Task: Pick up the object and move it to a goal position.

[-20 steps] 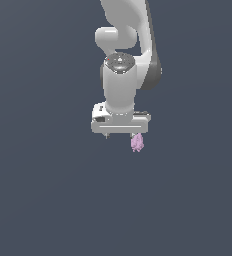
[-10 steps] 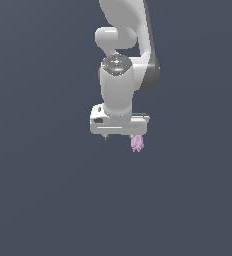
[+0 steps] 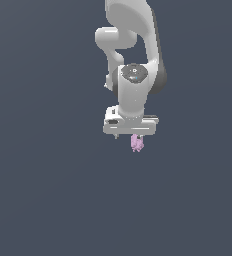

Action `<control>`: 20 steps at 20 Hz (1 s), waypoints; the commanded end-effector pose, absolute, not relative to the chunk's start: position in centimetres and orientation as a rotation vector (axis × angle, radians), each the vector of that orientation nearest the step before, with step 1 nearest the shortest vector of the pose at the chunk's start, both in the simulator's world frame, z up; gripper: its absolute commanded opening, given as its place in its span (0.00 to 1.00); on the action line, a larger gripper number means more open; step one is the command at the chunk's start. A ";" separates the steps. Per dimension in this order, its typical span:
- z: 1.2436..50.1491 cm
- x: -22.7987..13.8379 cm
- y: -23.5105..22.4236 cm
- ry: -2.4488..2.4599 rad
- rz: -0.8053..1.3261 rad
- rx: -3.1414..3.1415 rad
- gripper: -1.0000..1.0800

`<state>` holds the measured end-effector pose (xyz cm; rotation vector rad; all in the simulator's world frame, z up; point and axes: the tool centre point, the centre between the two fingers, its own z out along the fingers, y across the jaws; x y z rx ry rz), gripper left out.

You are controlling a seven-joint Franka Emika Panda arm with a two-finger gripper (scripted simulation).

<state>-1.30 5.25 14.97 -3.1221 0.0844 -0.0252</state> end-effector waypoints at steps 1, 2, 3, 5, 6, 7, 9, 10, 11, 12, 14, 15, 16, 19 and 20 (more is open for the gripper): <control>13.7 -2.5 7.0 0.086 -0.017 -3.128 0.96; 13.2 -3.0 7.7 0.087 -0.014 -3.130 0.96; 12.8 -3.5 8.2 0.088 -0.011 -3.132 0.96; 12.0 -4.3 9.2 0.089 -0.007 -3.135 0.96; 11.7 -4.6 9.6 0.089 -0.005 -3.136 0.96; 11.5 -4.9 9.9 0.090 -0.004 -3.137 0.96; 11.1 -5.4 10.4 0.090 -0.002 -3.139 0.96; 11.0 -5.6 10.6 0.091 -0.001 -3.140 0.96; 10.9 -5.7 10.7 0.091 -0.001 -3.140 0.96; 10.8 -5.8 10.8 0.091 0.000 -3.140 0.96; 10.9 -5.7 10.8 0.088 0.001 -3.140 0.96; 10.8 -5.7 10.8 0.088 0.001 -3.140 0.96; 10.7 -5.7 10.8 0.088 0.001 -3.140 0.96; 10.0 -5.7 10.8 0.088 0.001 -3.140 0.96; 9.7 -5.7 10.8 0.088 0.001 -3.140 0.96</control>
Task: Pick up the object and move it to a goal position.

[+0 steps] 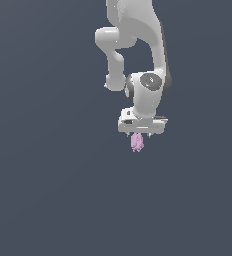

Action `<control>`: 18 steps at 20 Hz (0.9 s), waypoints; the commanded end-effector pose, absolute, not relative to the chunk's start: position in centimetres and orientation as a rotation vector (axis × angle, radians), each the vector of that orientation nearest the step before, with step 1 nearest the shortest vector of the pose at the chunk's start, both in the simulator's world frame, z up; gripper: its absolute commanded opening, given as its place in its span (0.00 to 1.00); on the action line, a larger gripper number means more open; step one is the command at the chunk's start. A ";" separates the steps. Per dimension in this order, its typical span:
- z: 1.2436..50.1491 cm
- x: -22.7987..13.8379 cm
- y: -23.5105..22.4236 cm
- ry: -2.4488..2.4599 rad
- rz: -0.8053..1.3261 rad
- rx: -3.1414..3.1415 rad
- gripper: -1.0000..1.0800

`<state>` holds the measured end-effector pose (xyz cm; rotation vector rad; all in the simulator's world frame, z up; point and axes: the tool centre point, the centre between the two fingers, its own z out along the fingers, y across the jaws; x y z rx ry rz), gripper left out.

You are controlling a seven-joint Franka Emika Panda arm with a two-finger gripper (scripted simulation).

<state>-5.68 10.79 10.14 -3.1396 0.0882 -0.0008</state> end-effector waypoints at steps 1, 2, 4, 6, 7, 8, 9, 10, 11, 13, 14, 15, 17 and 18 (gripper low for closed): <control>9.2 -5.8 10.8 0.088 0.001 -3.140 0.96; 8.7 -5.8 10.8 0.089 0.000 -3.140 0.96; 7.6 -5.9 10.8 0.089 0.000 -3.140 0.96; 6.8 -5.9 10.8 0.089 0.000 -3.140 0.96; 6.5 -5.9 10.8 0.090 0.000 -3.140 0.96; 6.2 -5.9 10.8 0.090 0.000 -3.140 0.96; 6.0 -5.9 10.8 0.090 0.000 -3.140 0.96; 5.9 -5.8 10.9 0.090 0.000 -3.140 0.96; 5.8 -5.8 10.9 0.090 0.000 -3.140 0.96; 5.8 -5.8 10.9 0.090 0.000 -3.140 0.00; 5.8 -5.8 10.9 0.090 0.000 -3.140 0.00; 5.8 -5.8 10.9 0.090 0.000 -3.140 0.00; 5.8 -5.8 10.9 0.090 0.000 -3.140 0.00; 5.8 -5.8 10.9 0.090 0.000 -3.140 0.00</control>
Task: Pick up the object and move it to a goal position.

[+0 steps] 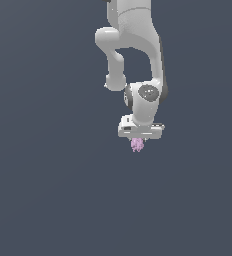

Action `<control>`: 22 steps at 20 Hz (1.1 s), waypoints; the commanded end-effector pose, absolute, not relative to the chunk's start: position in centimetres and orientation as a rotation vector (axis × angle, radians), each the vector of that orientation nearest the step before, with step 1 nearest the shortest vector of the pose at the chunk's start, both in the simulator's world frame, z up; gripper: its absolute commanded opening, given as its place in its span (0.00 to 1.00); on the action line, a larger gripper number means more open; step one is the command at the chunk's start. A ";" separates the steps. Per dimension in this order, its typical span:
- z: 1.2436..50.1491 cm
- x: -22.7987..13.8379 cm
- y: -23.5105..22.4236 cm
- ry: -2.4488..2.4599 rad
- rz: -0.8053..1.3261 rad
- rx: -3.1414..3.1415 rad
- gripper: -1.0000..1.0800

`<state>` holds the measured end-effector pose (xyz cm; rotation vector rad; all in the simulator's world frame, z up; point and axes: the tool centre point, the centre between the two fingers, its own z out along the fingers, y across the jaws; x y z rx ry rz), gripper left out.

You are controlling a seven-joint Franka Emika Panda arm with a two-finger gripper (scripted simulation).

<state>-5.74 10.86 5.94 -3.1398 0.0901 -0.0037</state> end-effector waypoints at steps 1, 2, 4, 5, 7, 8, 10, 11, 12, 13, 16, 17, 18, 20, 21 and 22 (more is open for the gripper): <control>5.8 -5.8 10.9 0.090 0.000 -3.140 0.00; 5.8 -5.8 10.9 0.090 0.000 -3.140 0.00; 5.8 -5.8 10.9 0.090 0.000 -3.140 0.00; 5.9 -5.7 10.9 0.090 -0.004 -3.140 0.00; 6.1 -5.7 10.9 0.090 -0.004 -3.140 0.00; 6.2 -5.8 10.9 0.090 -0.004 -3.140 0.00; 6.7 -5.8 11.1 0.090 -0.004 -3.140 0.00; 7.0 -5.8 11.2 0.090 -0.004 -3.140 0.00; 7.4 -5.8 11.3 0.090 -0.004 -3.140 0.00; 7.8 -5.8 11.5 0.090 -0.004 -3.140 0.00; 9.5 -5.9 12.1 0.090 -0.004 -3.140 0.00; 10.1 -5.9 12.3 0.090 -0.004 -3.140 0.00; 10.9 -6.0 12.5 0.090 -0.004 -3.140 0.00; 12.4 -6.0 13.1 0.090 -0.003 -3.140 0.00; 13.3 -6.1 13.4 0.090 -0.003 -3.140 0.00; 14.3 -6.1 13.7 0.090 -0.003 -3.140 0.00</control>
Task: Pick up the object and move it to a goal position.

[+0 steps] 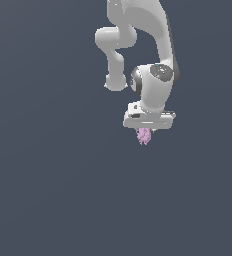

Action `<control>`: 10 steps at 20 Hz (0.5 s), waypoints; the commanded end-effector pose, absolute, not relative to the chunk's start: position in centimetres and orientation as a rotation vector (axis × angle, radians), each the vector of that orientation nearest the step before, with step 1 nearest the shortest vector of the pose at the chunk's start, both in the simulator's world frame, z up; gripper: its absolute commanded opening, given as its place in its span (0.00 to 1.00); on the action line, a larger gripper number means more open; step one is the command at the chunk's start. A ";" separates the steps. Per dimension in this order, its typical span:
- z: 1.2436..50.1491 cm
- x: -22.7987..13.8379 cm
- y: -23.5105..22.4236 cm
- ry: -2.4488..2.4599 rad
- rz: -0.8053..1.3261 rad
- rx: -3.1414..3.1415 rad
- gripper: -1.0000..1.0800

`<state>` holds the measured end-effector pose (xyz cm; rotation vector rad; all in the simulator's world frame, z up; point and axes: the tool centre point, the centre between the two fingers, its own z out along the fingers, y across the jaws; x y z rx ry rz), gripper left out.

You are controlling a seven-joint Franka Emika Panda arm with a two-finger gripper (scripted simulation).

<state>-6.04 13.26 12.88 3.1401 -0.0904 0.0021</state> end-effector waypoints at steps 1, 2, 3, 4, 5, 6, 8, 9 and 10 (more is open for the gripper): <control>15.2 -6.1 14.1 -0.090 0.003 3.140 0.00; 16.3 -6.2 14.4 -0.090 0.003 3.140 0.00; 17.3 -6.2 14.8 -0.090 0.003 3.140 0.00; 18.4 -6.2 15.2 -0.090 0.003 3.140 0.00; 19.5 -6.3 15.5 -0.090 0.003 3.140 0.00; 20.6 -6.3 15.9 -0.089 0.003 3.140 0.00; 22.8 -6.4 16.7 -0.089 0.003 3.140 0.00; 23.8 -6.4 17.1 -0.089 0.003 3.140 0.00; 24.9 -6.4 17.4 -0.089 0.003 3.140 0.00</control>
